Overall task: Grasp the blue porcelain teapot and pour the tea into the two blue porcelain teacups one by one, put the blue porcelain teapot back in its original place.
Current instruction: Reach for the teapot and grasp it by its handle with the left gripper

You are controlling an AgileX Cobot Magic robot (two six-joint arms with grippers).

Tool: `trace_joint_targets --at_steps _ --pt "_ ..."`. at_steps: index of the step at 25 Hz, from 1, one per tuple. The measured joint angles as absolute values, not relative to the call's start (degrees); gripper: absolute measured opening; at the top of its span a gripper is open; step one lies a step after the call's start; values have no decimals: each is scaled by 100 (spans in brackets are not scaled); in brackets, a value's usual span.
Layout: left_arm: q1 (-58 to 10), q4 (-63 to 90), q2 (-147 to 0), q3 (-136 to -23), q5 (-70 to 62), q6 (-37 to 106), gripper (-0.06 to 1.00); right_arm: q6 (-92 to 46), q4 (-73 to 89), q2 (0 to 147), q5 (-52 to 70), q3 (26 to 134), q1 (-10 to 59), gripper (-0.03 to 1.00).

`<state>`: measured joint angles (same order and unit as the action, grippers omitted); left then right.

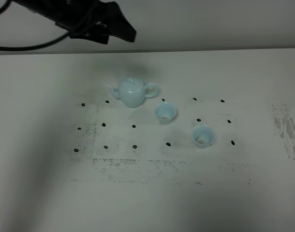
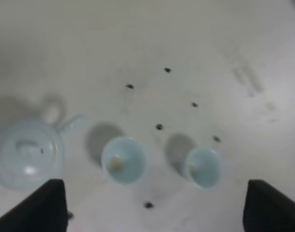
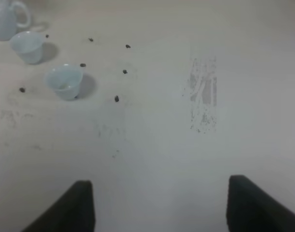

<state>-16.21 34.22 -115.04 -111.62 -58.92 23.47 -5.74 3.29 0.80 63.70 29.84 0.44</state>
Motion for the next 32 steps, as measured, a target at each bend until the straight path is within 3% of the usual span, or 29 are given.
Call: trace_joint_targets --at_steps 5,9,19,27,32 --pt "-2954 1028 -11504 -11162 -5036 1812 69 -574 329 80 6370 2984 44 56" --pt "-3563 -757 -11504 -11162 -4521 1066 69 -574 329 80 6370 2984 44 56" --pt "-3612 -2382 -12349 -11162 -3505 -324 69 -574 334 80 6370 2984 44 56" --pt "-3592 -3830 -13102 -11156 -3329 -1884 69 -574 334 80 6370 2984 44 56" --pt "-3592 -4027 -13245 -11156 -3402 -2058 69 -574 338 80 6370 2984 44 56"
